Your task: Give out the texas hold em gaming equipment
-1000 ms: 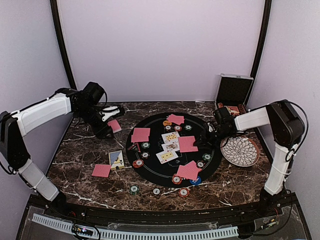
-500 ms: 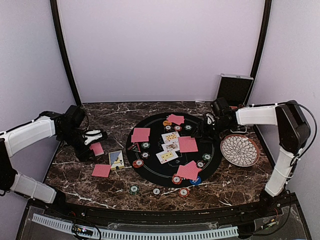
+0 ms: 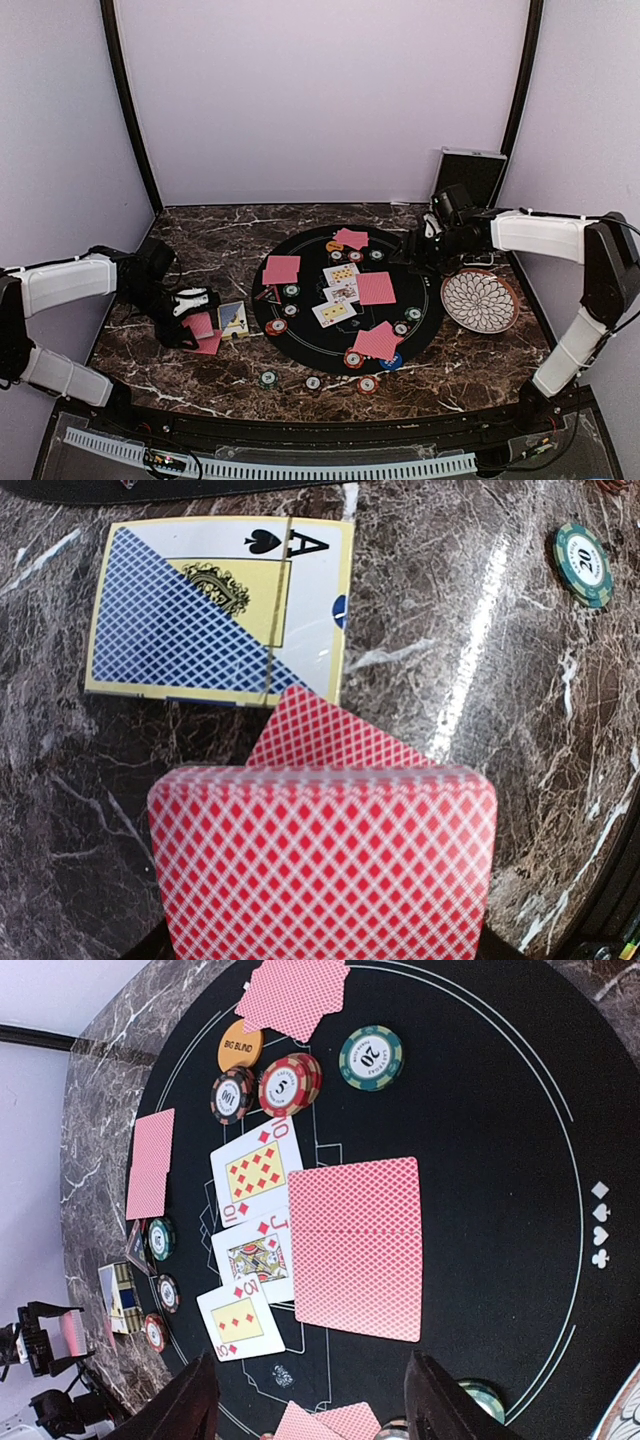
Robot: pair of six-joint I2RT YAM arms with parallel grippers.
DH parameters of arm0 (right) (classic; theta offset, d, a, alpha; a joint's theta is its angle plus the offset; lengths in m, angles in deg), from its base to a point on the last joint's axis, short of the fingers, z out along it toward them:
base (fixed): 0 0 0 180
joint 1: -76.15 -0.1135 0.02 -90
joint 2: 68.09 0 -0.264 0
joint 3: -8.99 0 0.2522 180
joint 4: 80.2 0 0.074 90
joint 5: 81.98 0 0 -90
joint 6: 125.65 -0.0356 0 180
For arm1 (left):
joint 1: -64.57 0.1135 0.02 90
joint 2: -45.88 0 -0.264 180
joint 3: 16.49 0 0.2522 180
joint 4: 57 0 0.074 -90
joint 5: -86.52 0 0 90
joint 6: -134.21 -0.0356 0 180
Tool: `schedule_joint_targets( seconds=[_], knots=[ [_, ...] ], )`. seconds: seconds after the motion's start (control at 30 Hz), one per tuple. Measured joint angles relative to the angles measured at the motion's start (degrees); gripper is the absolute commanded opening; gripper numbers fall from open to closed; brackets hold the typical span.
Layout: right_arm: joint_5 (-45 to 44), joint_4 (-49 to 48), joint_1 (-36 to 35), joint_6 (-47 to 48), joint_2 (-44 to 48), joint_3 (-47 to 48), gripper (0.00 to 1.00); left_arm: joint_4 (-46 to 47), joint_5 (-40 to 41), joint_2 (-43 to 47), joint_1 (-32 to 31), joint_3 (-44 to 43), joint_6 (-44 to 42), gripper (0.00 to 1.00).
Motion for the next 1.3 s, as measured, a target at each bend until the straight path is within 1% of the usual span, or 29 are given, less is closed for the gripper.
schedule_joint_targets(
  seconds=[0.13,0.2,0.3,0.37,0.47,0.5,0.53,0.57,0.73,0.77,0.83,0.97,1.0,1.07,1.3],
  knots=[
    [-0.13,-0.02,-0.72,-1.01,0.44,-1.11,0.64,2.49,-1.07,-0.13,0.0,2.05,-1.36,0.25],
    [-0.11,-0.02,-1.05,-1.4,0.9,-1.27,0.64,3.61,-1.11,-0.44,-0.09,3.15,-2.14,0.28],
    [-0.11,-0.52,-1.4,-1.92,1.62,-1.27,0.64,5.2,-1.03,-1.46,-0.35,4.11,-2.97,0.29],
    [-0.11,-0.92,-1.62,-2.25,2.14,-1.27,0.64,6.47,-0.76,-2.34,-0.68,4.79,-3.5,0.4],
    [-0.09,-1.31,-1.88,-2.47,2.8,-1.36,0.64,8.2,-0.42,-3.15,-1.42,6.03,-3.98,0.43],
    [-0.09,-1.33,-1.99,-2.54,3.08,-1.42,0.64,8.74,-0.24,-3.19,-1.6,6.43,-4.13,0.47],
    [-0.07,-1.33,-2.08,-2.67,3.26,-1.49,0.64,9.16,0.0,-3.19,-1.79,6.75,-4.24,0.49],
    [-0.07,-1.36,-2.16,-2.73,3.5,-1.64,0.64,9.75,0.31,-3.19,-1.88,6.97,-4.37,0.51],
    [0.0,-1.31,-2.6,-3.52,4.94,-2.38,0.64,12.5,1.14,-3.19,-2.12,7.1,-4.74,0.53],
    [0.04,-1.38,-2.67,-3.61,5.22,-2.43,0.64,13.22,1.27,-3.19,-2.12,7.17,-4.74,0.62],
    [0.13,-1.38,-2.73,-3.74,5.73,-2.56,0.64,13.66,1.44,-3.19,-2.12,7.17,-4.76,0.71],
    [0.2,-1.42,-2.75,-3.93,6.54,-2.67,0.64,14.03,1.79,-3.08,-2.16,7.21,-5.16,0.74],
    [0.26,-1.44,-2.75,-3.98,6.69,-2.69,0.65,14.16,1.88,-2.89,-2.16,7.3,-5.29,0.9],
    [0.35,-1.51,-2.8,-4.02,6.88,-2.69,0.65,14.34,1.99,-2.34,-2.16,7.69,-5.77,0.98],
    [0.44,-1.51,-3.69,-4.55,7.52,-2.69,0.65,14.43,2.1,-1.88,-2.16,7.85,-5.84,0.98]
  ],
)
